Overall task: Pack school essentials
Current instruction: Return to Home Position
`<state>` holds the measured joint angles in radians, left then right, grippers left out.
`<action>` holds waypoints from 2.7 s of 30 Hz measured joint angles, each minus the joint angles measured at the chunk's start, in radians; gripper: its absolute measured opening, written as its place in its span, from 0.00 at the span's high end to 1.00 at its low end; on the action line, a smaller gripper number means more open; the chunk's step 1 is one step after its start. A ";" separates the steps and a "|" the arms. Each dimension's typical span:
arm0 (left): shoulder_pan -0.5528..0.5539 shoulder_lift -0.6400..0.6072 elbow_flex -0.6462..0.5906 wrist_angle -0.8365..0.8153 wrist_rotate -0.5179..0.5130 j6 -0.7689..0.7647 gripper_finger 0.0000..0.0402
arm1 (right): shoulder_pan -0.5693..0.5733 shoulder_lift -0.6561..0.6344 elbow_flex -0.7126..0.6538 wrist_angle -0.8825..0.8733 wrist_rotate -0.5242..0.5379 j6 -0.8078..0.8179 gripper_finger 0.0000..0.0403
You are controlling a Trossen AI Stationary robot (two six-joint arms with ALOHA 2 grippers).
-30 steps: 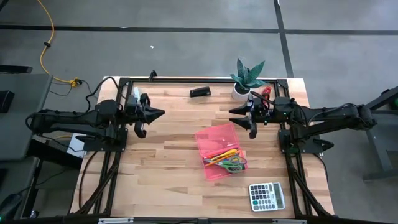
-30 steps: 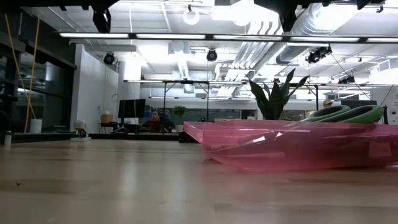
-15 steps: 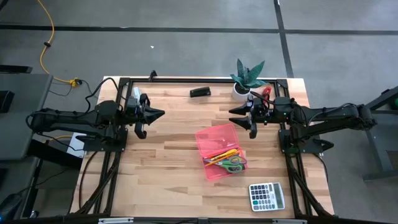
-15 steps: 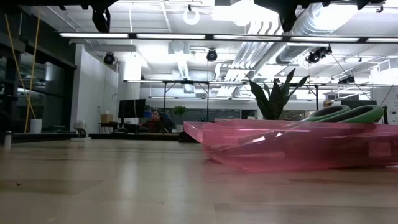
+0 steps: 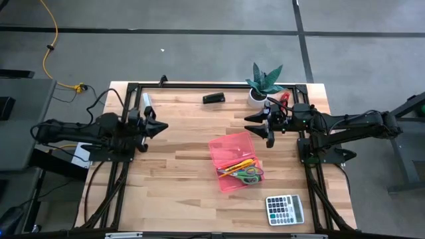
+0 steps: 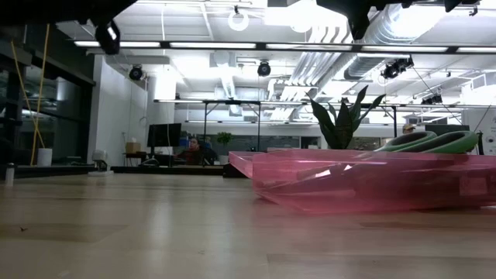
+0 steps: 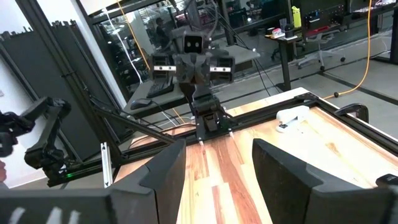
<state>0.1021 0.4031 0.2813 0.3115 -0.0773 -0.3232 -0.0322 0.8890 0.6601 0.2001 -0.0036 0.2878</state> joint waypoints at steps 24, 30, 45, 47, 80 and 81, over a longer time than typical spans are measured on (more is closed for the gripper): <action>-0.044 -0.399 -0.270 -0.282 0.037 -0.009 1.00 | 0.000 0.000 0.000 0.001 0.023 0.097 0.56; -0.044 -0.383 -0.268 -0.308 0.069 -0.004 1.00 | 0.000 0.000 0.000 0.000 -0.004 0.094 0.56; -0.044 -0.362 -0.268 -0.307 0.066 -0.006 1.00 | 0.000 -0.270 -0.155 0.043 -0.065 0.072 0.96; -0.044 -0.362 -0.268 -0.307 0.066 -0.006 1.00 | 0.000 -0.318 -0.239 0.115 -0.069 0.097 0.96; -0.044 -0.362 -0.268 -0.306 0.065 -0.006 1.00 | 0.000 -0.888 -0.581 -0.231 0.041 0.002 1.00; -0.044 -0.362 -0.268 -0.306 0.065 -0.006 1.00 | 0.000 -0.888 -0.596 -0.235 0.049 -0.004 1.00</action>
<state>0.0586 0.0414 0.0135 0.0051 -0.0120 -0.3295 -0.0326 0.0010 0.0643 -0.0346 0.0456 0.2837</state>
